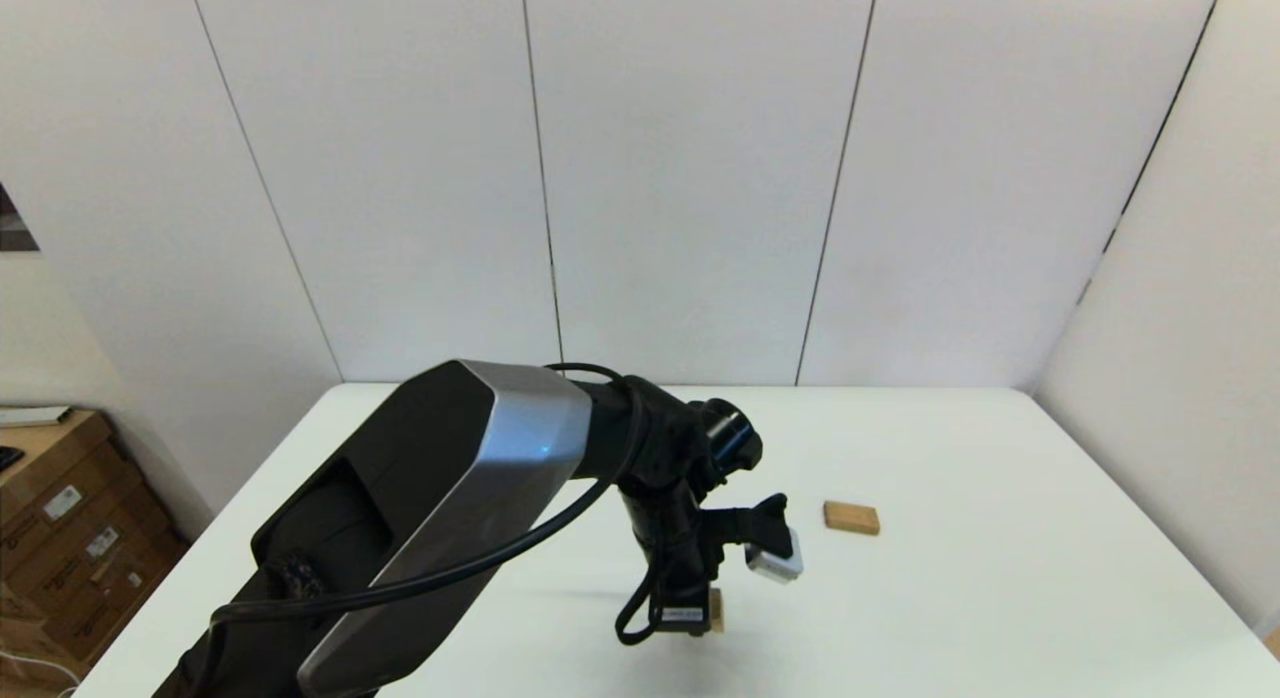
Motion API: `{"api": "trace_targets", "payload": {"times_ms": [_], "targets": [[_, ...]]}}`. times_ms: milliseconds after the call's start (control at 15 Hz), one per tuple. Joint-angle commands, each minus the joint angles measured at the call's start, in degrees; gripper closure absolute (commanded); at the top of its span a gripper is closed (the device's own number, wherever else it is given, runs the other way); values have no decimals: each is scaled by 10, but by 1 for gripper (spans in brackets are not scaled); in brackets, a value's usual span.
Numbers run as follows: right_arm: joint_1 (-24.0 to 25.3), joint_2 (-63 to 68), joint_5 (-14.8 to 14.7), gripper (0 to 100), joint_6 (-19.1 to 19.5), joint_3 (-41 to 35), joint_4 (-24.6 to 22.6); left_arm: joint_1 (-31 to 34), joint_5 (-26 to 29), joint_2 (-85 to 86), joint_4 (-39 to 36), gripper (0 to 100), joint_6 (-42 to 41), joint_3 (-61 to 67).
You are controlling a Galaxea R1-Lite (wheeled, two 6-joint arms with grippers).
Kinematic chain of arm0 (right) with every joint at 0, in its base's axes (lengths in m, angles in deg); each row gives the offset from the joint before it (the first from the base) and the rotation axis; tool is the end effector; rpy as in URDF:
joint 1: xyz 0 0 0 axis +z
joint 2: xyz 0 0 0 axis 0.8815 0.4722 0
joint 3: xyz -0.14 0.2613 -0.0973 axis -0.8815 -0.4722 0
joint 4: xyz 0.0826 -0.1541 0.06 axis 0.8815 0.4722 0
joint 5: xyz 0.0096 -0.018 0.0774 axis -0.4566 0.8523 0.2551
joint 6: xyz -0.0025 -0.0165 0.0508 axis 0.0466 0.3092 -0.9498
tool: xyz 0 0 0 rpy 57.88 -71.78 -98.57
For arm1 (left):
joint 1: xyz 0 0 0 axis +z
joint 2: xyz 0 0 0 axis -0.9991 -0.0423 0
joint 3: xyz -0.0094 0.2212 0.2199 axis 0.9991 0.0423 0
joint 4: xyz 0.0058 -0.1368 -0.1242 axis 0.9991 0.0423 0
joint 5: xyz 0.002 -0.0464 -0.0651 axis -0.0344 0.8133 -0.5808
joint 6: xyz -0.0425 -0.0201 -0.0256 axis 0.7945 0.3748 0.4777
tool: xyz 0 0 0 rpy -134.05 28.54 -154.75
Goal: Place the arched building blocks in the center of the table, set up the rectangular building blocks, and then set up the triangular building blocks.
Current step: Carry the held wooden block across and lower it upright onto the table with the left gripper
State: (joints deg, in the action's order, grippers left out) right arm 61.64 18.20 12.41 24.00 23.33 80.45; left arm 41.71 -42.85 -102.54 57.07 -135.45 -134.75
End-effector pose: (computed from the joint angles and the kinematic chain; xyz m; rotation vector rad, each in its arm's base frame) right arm -0.0097 0.0015 0.0754 -0.0255 0.0014 0.0253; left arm 0.3193 -0.3440 0.0061 1.0926 0.9464 -1.4091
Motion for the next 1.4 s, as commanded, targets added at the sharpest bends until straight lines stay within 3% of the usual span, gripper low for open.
{"api": "trace_targets", "payload": {"times_ms": [67, 533, 1400], "targets": [[0, 0, 0, 0, 0, -1, 0, -5, -3, -5, 4, 100, -13, -3], [0, -1, 0, 0, 0, -1, 0, -8, -86, -17, 2, 100, -18, -4], [0, -1, 0, 0, 0, -1, 0, -12, -88, -29, -42, 100, -17, -4]]}}
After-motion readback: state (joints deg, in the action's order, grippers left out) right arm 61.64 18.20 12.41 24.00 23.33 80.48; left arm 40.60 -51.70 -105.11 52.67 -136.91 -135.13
